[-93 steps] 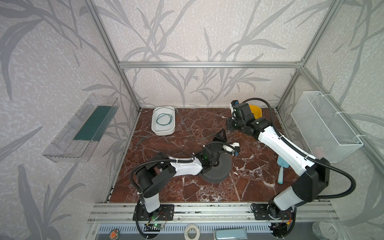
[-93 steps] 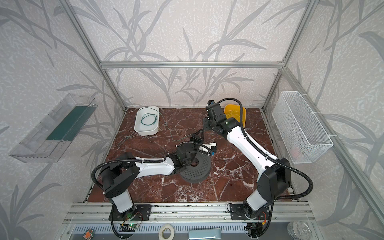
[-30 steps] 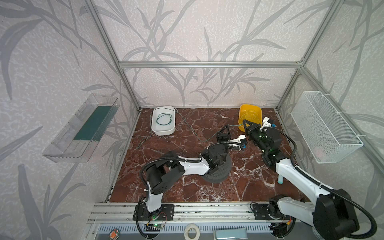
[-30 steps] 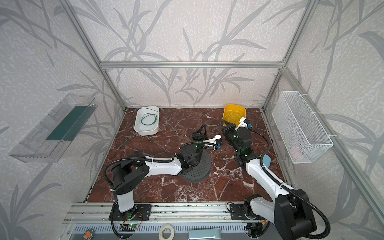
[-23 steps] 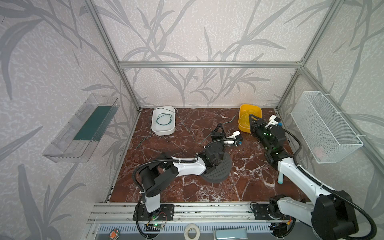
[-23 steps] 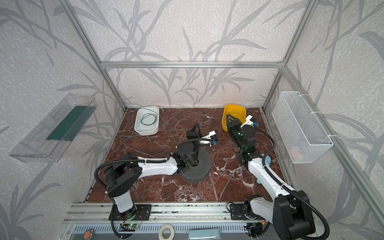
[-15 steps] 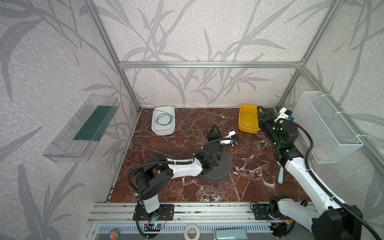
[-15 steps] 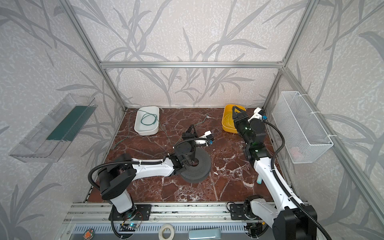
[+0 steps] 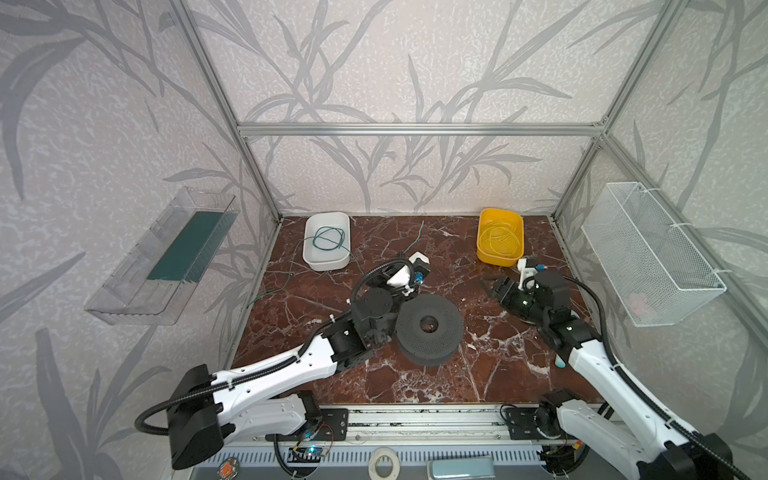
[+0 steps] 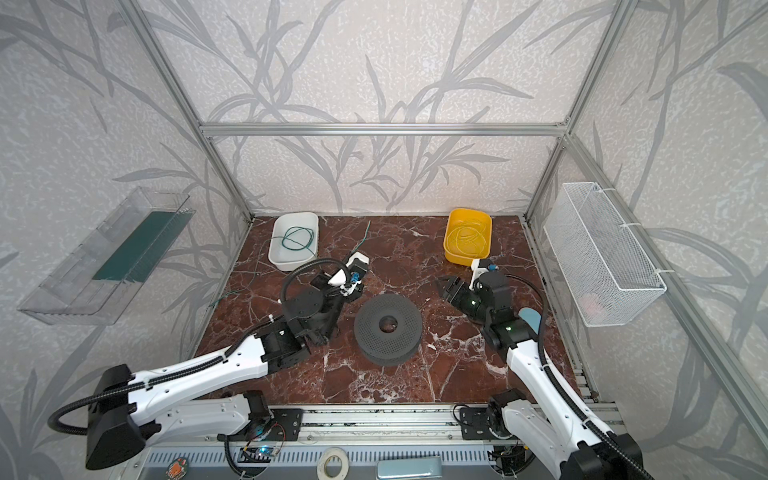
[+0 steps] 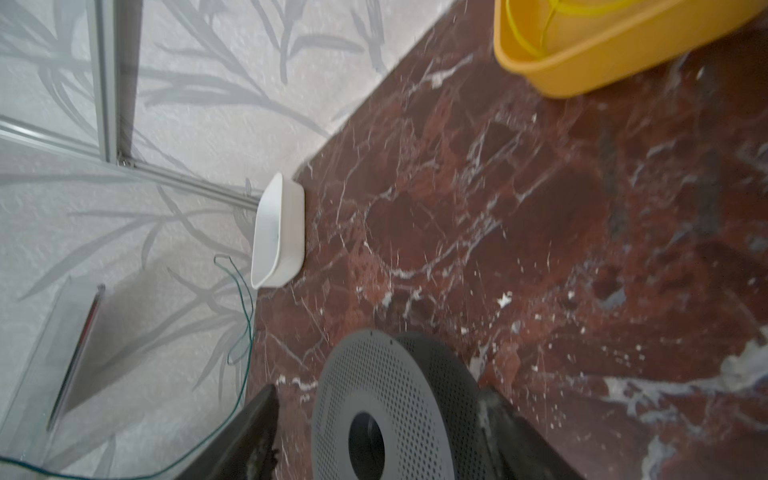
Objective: Wrap the cables
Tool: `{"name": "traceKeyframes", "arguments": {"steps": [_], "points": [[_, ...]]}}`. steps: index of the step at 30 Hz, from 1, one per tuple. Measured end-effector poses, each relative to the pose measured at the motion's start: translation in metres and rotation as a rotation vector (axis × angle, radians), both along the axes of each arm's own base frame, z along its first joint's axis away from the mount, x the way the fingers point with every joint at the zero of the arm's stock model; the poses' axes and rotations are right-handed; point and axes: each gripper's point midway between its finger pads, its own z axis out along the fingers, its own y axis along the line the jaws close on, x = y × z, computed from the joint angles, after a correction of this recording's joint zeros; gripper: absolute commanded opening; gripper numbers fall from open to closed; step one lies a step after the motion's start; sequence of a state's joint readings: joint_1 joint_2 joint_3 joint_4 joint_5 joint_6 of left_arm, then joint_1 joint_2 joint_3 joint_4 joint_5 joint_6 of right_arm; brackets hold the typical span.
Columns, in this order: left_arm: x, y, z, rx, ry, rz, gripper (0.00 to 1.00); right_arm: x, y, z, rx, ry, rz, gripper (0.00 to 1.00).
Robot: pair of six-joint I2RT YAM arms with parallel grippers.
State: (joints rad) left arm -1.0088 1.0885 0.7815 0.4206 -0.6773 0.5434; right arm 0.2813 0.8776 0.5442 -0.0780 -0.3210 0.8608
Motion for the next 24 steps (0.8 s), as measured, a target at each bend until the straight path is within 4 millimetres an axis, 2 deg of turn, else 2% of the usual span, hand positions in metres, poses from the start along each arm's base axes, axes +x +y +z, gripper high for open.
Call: {"name": "traceKeyframes", "arguments": {"steps": [6,11,13,16,17,20,24], "points": [[-0.021,0.01,-0.009,-0.189,0.093,-0.097,0.0,-0.043,0.012,-0.04,0.003,0.05,0.087,0.75],[-0.044,0.035,0.004,-0.372,0.097,-0.152,0.0,-0.072,0.035,-0.042,0.024,0.038,0.186,0.71],[-0.049,0.041,0.005,-0.411,0.106,-0.16,0.0,-0.077,0.039,-0.046,0.04,0.041,0.197,0.67],[-0.052,0.046,0.001,-0.441,0.126,-0.16,0.0,-0.082,0.04,-0.063,0.054,0.07,0.194,0.49],[-0.052,0.046,-0.002,-0.447,0.136,-0.158,0.0,-0.084,0.04,-0.07,0.053,0.086,0.194,0.47],[-0.052,0.045,-0.016,-0.443,0.17,-0.154,0.0,-0.087,0.043,-0.085,0.052,0.122,0.205,0.46],[-0.054,0.046,-0.025,-0.454,0.201,-0.156,0.0,-0.082,0.049,-0.08,0.072,0.087,0.213,0.46]]}}
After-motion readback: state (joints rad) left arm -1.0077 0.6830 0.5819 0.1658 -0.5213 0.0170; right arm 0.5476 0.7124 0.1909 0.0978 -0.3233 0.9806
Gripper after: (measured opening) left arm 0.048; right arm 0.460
